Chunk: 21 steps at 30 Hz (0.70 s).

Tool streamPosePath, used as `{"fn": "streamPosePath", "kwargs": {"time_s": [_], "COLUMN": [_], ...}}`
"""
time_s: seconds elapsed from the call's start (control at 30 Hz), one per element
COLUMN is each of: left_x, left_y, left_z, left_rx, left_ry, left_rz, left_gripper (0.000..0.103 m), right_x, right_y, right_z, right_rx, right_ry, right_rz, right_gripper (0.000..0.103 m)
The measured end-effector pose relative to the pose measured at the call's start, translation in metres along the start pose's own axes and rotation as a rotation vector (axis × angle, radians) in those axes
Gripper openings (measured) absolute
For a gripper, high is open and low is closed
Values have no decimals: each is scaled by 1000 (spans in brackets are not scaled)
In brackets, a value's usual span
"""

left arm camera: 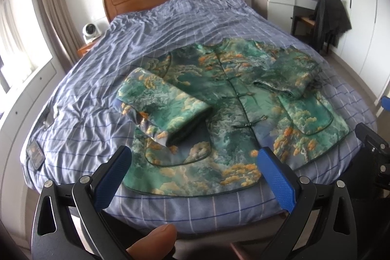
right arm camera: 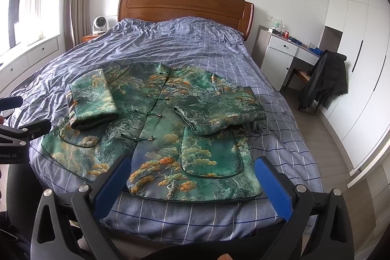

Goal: Fold large clothes

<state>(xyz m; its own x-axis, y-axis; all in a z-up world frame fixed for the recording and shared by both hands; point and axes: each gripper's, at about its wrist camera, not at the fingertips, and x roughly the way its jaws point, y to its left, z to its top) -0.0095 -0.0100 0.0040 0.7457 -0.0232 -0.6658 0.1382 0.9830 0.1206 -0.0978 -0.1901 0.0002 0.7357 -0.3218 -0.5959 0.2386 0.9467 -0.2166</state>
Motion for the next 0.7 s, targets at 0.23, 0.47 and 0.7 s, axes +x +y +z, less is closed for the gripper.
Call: {"fn": "streamPosePath", "kwargs": {"time_s": [0.23, 0.47, 0.7], "left_x": [0, 0, 0], "left_y": [-2, -1, 1], "left_z": [-1, 0, 1], "left_rx": [-2, -24, -52], "left_ry": [-8, 0, 4], "left_rz": [-3, -22, -48], "left_gripper": [103, 103, 103], "right_x": [0, 3, 3], "right_y": [0, 0, 1], "right_z": [0, -1, -1], "right_rx": [1, 0, 0], "right_ry": [2, 5, 5], "right_rz": [2, 4, 5], "right_gripper": [103, 103, 103]}}
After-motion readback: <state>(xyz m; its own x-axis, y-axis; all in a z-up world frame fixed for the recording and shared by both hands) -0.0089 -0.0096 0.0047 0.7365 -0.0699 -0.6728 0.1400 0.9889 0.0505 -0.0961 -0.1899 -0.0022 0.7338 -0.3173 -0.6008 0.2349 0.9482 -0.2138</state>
